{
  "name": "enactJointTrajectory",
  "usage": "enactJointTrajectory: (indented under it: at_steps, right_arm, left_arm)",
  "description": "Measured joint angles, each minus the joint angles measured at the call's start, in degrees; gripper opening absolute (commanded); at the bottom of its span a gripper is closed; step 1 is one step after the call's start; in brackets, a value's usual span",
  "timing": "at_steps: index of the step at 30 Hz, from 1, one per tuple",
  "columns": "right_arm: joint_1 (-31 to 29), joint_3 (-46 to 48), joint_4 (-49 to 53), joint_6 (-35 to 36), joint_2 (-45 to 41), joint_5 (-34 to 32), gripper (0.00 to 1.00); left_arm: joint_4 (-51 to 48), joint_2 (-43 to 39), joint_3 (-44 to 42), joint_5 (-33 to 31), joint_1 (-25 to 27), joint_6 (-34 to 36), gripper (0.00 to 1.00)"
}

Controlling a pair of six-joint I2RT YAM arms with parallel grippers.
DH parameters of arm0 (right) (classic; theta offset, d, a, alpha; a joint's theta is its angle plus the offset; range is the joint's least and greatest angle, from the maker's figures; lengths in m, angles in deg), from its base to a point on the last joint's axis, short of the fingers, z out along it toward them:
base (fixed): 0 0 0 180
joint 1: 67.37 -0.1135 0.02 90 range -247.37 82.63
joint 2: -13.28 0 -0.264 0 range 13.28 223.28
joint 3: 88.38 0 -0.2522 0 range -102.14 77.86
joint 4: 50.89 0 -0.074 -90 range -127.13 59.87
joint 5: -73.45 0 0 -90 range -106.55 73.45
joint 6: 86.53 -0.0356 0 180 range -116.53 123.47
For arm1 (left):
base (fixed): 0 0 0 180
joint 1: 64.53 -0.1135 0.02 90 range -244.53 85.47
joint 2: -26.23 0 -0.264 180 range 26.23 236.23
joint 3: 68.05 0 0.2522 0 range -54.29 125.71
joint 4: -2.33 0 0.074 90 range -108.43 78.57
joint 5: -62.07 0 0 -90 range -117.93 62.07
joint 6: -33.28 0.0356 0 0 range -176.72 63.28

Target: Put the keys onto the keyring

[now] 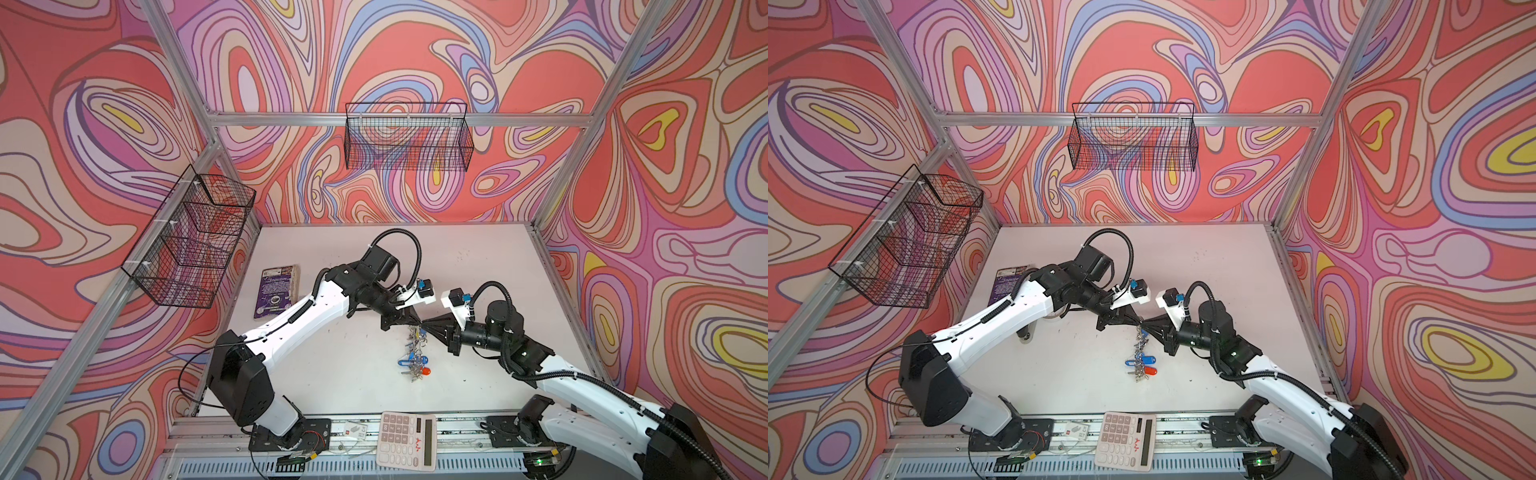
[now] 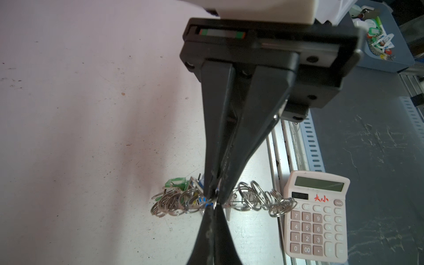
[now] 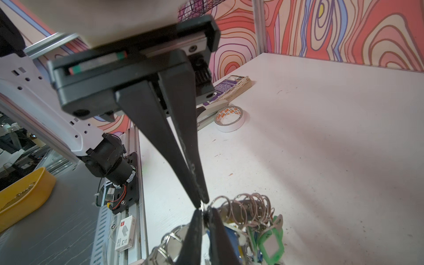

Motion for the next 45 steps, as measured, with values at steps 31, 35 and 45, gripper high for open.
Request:
enactJointTrajectory:
  at_steps: [31,35,45]
  right_arm:
    - [5.25,-9.01,5.40,-13.18,1.66,-2.54,0.38]
    - [5.25,-9.05,5.14,-13.68,3.43,-2.56,0.38]
    - [5.25,-9.75,2.86,-15.30,5.81,-0.50,0.36]
  left_arm:
    - [72.70,-22.93,-43.08,-18.01,3.48,-39.41,0.00]
    - [84.72,-20.96,-46.82,-21.14,5.20,-41.16,0.00]
    - [104.30,-13.33,-52.37,-26.69,7.85,-43.19,0.00]
